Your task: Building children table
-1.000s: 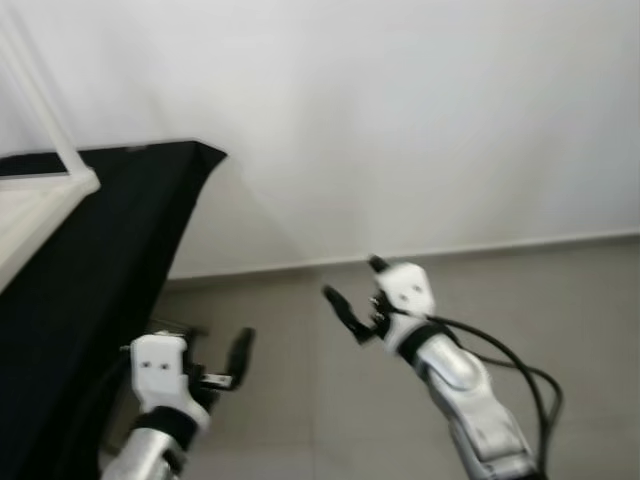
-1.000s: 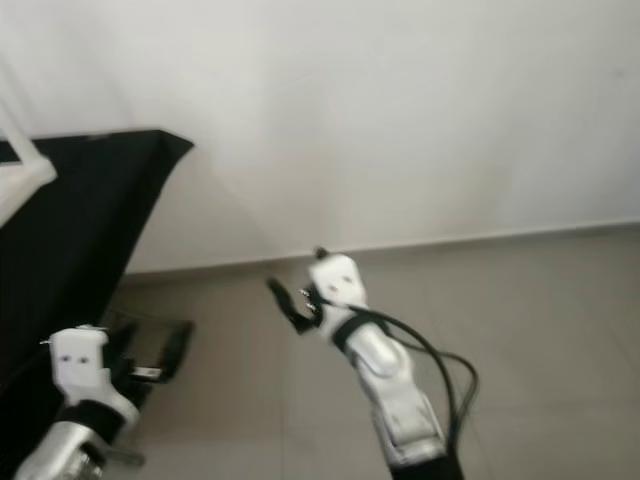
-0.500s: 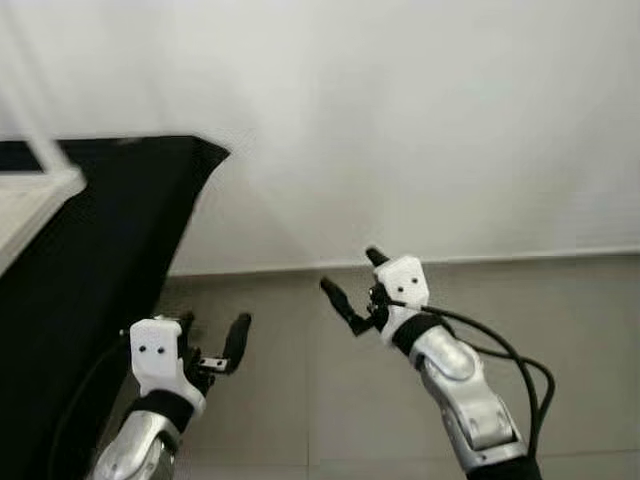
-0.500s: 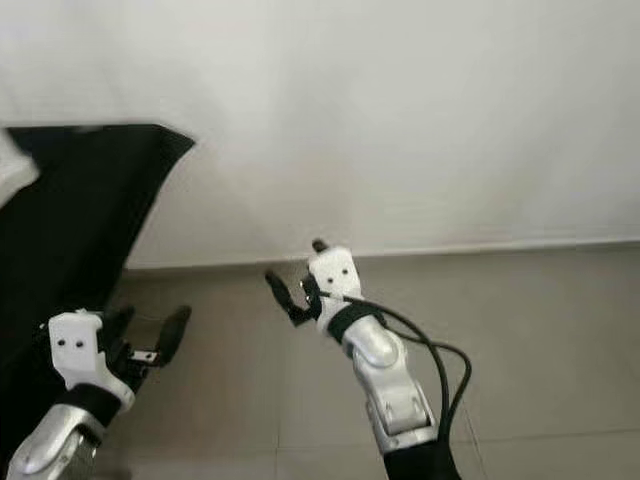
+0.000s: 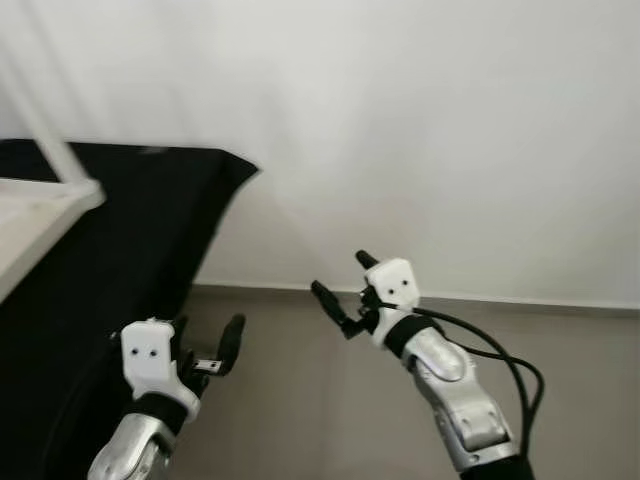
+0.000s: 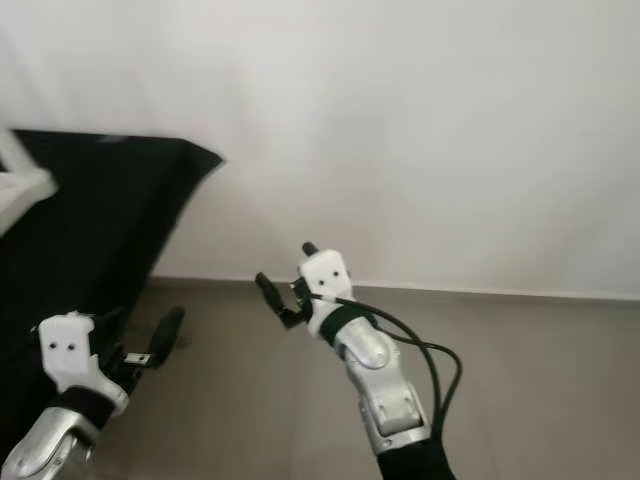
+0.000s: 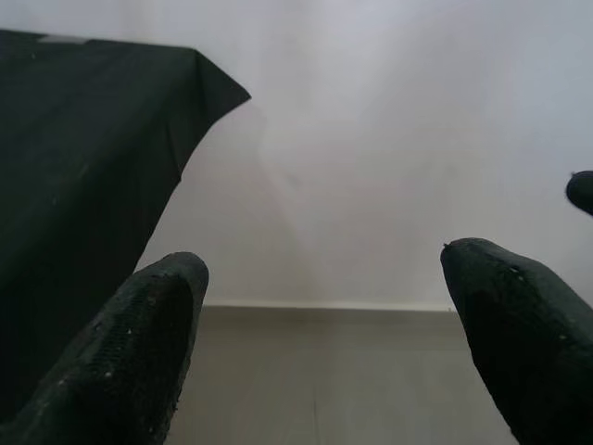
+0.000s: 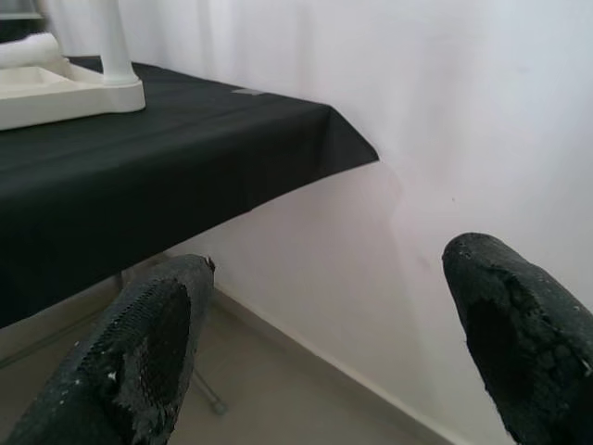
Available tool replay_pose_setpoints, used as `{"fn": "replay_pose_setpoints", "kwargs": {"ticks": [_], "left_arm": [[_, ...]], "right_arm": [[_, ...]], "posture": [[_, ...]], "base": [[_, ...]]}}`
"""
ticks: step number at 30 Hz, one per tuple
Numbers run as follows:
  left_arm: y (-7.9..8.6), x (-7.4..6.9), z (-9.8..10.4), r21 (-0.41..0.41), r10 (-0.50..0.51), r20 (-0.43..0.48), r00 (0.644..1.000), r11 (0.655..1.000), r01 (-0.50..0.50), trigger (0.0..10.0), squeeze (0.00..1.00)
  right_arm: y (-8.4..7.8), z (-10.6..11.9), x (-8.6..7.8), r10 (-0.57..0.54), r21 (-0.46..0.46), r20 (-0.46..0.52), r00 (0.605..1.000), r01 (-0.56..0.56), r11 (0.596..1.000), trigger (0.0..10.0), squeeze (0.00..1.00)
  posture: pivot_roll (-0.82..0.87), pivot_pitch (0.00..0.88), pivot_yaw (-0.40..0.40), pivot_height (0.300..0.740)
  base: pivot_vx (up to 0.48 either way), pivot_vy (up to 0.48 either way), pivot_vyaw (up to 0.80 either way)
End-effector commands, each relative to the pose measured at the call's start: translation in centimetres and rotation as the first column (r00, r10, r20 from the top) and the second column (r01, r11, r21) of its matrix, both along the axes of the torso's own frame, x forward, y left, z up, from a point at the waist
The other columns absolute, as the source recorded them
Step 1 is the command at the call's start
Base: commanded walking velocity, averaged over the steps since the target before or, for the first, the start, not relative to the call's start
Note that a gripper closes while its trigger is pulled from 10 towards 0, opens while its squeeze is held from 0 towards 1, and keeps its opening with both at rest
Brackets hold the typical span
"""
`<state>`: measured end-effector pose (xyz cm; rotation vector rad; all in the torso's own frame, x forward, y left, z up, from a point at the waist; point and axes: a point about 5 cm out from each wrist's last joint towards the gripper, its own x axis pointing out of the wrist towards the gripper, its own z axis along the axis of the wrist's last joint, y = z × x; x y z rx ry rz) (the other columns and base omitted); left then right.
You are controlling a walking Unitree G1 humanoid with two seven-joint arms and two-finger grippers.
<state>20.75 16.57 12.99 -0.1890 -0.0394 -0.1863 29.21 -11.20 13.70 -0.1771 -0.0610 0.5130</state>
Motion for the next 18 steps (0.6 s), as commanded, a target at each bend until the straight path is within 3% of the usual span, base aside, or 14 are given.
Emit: {"fn": "replay_pose_setpoints", "kwargs": {"ticks": [1,16,18], "left_arm": [[-0.14,-0.27,-0.16,-0.012,-0.005,-0.003,1.0,1.0,0.005,10.0,0.0],[-0.11,-0.23,-0.17,-0.012,-0.004,-0.003,1.0,1.0,0.003,10.0,0.0],[-0.11,-0.23,-0.16,-0.012,-0.004,-0.003,1.0,1.0,0.004,10.0,0.0]], "right_arm": [[-0.21,-0.39,-0.08,-0.001,0.005,-0.022,1.0,0.001,1.0,10.0,0.0],[-0.23,-0.38,-0.01,0.0,0.012,-0.026,1.0,0.001,1.0,10.0,0.0],[-0.25,-0.3,-0.01,-0.002,0.02,-0.021,1.0,0.002,1.0,10.0,0.0]], "posture": [[-0.1,0.109,0.036,0.74],[-0.1,0.107,0.035,0.74],[-0.1,0.107,0.035,0.74]], "base": [[0.0,0.0,0.8],[0.0,0.0,0.8],[0.0,0.0,0.0]]}}
